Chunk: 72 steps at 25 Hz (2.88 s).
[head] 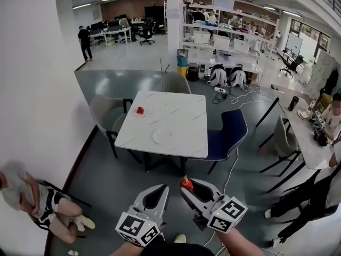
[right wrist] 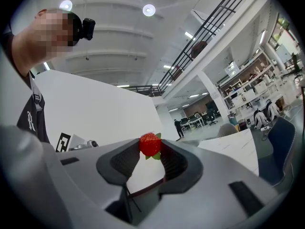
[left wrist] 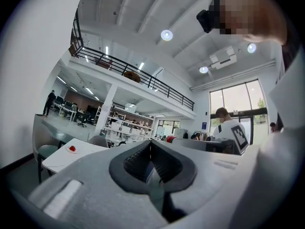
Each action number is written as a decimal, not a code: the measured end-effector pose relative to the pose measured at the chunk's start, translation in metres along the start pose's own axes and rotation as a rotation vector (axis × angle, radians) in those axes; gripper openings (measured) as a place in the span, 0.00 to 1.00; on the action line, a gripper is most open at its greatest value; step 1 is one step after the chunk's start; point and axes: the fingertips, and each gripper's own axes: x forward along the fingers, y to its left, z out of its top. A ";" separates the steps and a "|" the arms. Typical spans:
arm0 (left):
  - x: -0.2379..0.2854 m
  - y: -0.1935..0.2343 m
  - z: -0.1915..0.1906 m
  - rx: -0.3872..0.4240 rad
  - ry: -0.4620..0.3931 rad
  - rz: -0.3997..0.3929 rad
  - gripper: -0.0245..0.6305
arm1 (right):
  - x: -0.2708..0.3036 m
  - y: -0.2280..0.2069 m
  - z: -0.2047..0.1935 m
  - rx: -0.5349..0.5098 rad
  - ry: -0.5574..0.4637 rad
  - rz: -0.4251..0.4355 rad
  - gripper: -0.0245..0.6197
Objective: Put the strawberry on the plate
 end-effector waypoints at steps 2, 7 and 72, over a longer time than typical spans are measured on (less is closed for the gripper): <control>0.001 0.009 0.004 0.004 -0.007 0.010 0.05 | 0.008 -0.001 0.001 0.000 0.002 0.004 0.25; 0.011 0.043 0.006 0.007 -0.001 0.011 0.05 | 0.042 -0.011 0.000 0.014 0.003 0.001 0.25; 0.339 0.450 -0.123 -0.034 0.231 0.002 0.05 | 0.371 -0.439 -0.239 -0.088 0.724 -0.214 0.25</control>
